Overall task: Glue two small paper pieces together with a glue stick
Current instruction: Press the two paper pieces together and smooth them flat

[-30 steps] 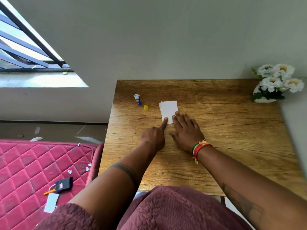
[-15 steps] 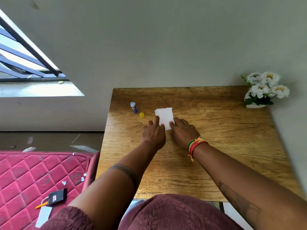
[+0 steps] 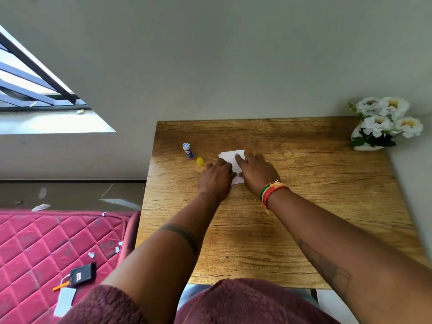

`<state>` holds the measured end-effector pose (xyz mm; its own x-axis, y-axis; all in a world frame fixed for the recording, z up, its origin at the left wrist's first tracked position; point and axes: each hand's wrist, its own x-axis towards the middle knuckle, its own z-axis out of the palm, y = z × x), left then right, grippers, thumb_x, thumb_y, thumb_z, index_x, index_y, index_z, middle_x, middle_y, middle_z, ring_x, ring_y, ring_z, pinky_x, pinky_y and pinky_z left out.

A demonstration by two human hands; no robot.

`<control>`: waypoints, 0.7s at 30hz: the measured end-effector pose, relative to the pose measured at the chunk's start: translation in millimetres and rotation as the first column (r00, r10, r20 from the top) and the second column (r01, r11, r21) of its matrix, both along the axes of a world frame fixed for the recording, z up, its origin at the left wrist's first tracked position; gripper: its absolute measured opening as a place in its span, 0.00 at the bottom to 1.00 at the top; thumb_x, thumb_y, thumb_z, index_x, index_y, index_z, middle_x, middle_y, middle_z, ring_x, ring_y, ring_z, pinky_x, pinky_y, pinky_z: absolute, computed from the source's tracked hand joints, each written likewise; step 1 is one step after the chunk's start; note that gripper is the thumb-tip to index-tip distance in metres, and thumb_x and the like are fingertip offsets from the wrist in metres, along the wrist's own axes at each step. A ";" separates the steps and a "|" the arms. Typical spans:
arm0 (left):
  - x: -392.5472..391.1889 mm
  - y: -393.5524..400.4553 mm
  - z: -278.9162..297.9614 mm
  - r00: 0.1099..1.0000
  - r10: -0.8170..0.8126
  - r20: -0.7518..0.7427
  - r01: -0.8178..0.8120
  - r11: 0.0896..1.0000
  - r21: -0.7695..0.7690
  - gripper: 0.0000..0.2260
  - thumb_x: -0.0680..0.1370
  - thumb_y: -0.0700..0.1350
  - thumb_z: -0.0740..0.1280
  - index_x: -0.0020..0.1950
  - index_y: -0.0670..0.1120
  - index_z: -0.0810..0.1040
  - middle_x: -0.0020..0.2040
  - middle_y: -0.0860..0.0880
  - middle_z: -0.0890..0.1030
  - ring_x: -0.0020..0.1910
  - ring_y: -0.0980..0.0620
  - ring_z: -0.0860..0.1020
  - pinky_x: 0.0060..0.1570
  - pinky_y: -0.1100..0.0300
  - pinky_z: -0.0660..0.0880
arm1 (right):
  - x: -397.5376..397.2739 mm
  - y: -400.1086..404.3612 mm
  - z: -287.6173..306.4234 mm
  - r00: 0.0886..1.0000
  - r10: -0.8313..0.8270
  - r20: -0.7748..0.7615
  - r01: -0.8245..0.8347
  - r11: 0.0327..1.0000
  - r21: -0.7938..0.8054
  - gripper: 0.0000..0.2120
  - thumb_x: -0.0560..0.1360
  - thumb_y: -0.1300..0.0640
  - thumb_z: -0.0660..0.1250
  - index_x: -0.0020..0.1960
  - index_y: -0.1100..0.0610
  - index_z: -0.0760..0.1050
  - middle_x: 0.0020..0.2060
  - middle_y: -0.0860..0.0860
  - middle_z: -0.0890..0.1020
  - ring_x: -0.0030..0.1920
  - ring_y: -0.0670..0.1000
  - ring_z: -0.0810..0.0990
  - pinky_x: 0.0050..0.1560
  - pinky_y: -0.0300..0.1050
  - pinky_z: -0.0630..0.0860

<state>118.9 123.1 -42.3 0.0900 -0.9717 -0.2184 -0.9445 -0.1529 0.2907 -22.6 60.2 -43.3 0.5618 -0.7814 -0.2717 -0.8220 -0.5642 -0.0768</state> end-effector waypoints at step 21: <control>-1.4 -23.3 -5.6 0.975 -0.057 0.212 0.011 0.977 0.212 0.35 0.81 0.49 0.68 0.82 0.48 0.51 0.74 0.37 0.61 0.65 0.34 0.74 0.58 0.42 0.75 | 7.7 -49.4 -11.8 0.999 0.004 -0.045 0.009 0.961 0.277 0.42 0.77 0.49 0.69 0.81 0.44 0.45 0.73 0.59 0.72 0.64 0.61 0.77 0.59 0.49 0.74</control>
<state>117.5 99.8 -47.9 0.1247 -0.9103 -0.3948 -0.9870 -0.1545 0.0444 -14.9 10.9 -55.1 0.5423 -0.6733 -0.5026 -0.8295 -0.5239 -0.1934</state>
